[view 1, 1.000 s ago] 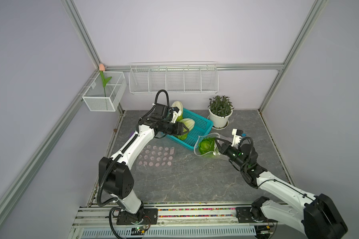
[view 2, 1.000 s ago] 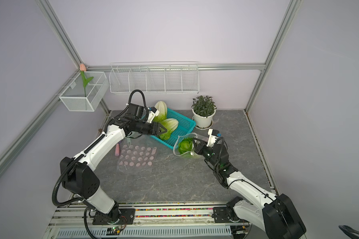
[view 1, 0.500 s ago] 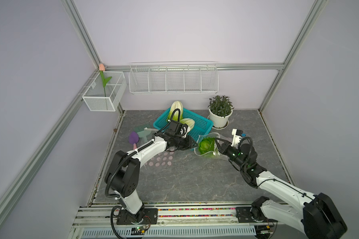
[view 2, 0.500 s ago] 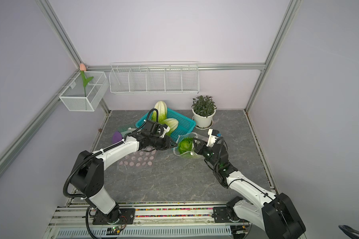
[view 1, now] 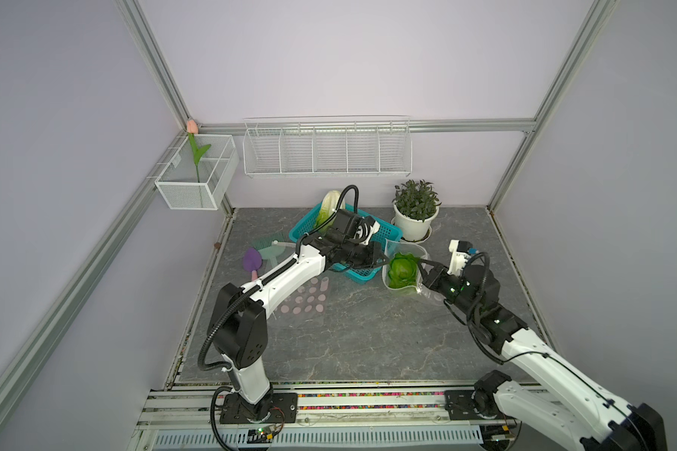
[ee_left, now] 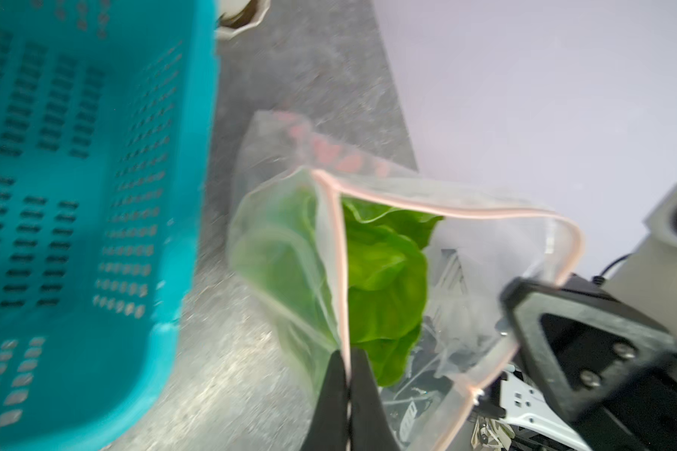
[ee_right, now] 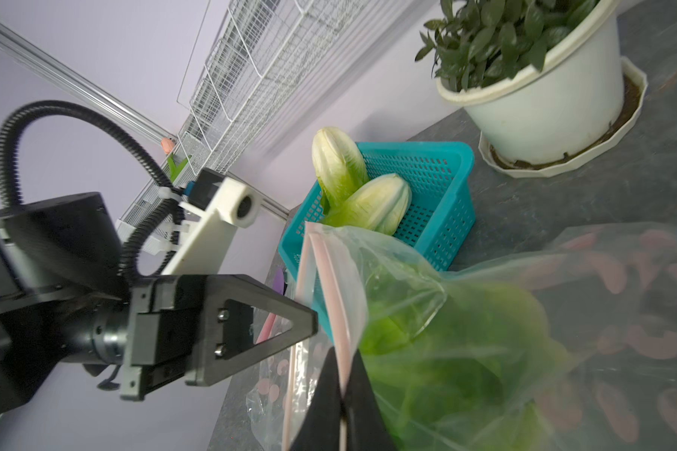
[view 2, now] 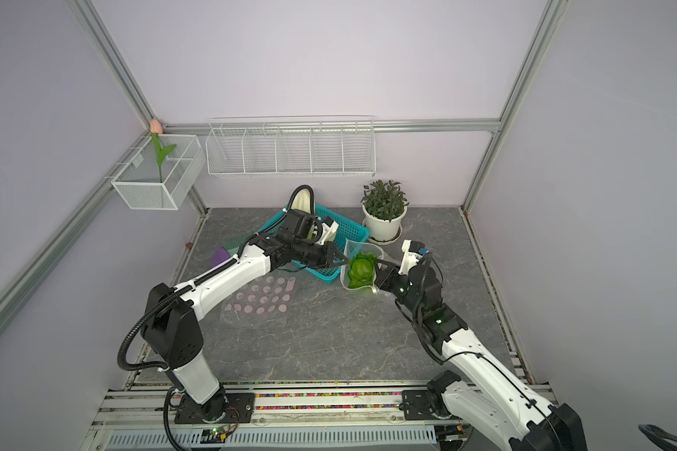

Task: Put the chinese cabbages into a zipper bag and zip it
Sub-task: Adjust the zipper food storage bag at the center of the board.

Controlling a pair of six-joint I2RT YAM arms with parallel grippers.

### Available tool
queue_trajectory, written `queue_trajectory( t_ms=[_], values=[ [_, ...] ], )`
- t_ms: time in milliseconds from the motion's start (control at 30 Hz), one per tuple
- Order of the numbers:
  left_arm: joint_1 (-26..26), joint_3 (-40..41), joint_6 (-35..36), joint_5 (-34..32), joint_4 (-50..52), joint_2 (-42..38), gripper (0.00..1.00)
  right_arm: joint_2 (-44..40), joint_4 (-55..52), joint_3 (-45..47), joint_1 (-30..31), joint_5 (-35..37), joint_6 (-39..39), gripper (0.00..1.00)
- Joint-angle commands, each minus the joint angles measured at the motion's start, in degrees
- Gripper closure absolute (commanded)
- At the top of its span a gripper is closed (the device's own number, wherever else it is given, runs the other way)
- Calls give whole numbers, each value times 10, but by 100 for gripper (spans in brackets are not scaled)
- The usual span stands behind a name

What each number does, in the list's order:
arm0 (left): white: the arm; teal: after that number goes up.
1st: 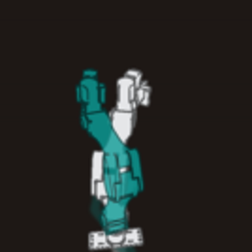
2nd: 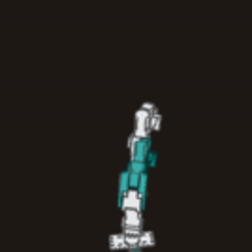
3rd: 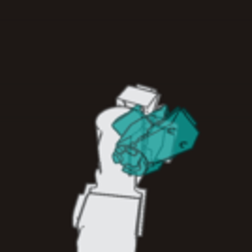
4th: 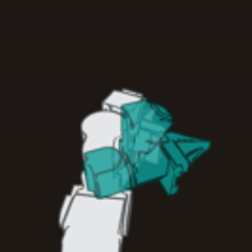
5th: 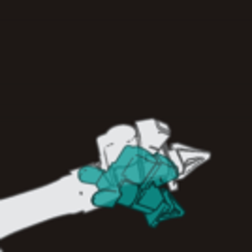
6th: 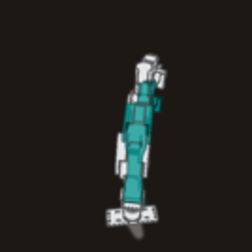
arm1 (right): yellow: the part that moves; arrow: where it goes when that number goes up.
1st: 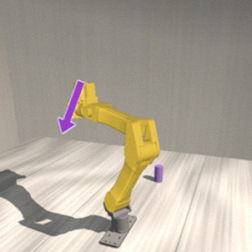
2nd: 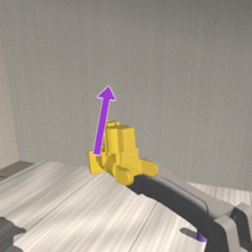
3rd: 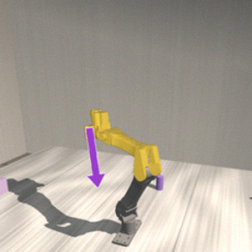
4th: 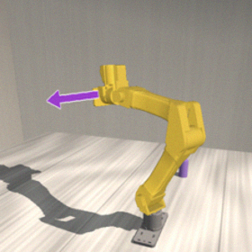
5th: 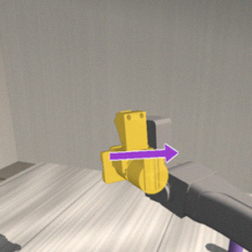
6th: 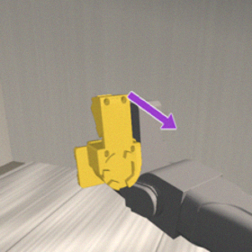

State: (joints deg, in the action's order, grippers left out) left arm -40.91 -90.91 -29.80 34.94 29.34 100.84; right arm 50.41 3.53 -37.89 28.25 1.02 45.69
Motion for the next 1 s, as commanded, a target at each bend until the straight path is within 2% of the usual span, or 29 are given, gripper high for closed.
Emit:
queue_trajectory(
  t_ms=[0, 67, 133, 200, 333, 467, 633, 800, 900, 967],
  values=[
    [-25, -98, 13, 26, 44, 28, 100, -21, -194, -46, -14, 26, -50, 93],
    [-43, -157, 17, 27, 60, 45, 100, -39, -218, -71, -14, 22, -58, 93],
    [-47, -191, 6, 47, 56, 65, 100, -45, -254, -104, -15, 29, -70, 93],
    [-46, -231, 19, 37, 85, 82, 100, -49, -282, -147, -15, 32, -94, 93],
    [-40, -257, 19, 44, 91, 97, 100, -50, -334, -203, -16, 47, -136, 93],
    [-39, -265, 14, 52, 90, 98, 100, -57, -350, -231, -17, 47, -142, 93],
    [-36, -228, 15, 55, 79, 90, 100, -40, -328, -201, -17, 25, -127, 93],
    [-14, -115, 43, 47, 76, 65, 99, -24, -220, -104, -17, 16, -99, 93],
    [21, -49, 71, 22, 99, 30, 90, -2, -166, -75, -17, -1, -81, 93],
    [52, -18, 91, 3, 117, 3, 76, 18, -128, -65, -17, -20, -62, 93]
  ],
)
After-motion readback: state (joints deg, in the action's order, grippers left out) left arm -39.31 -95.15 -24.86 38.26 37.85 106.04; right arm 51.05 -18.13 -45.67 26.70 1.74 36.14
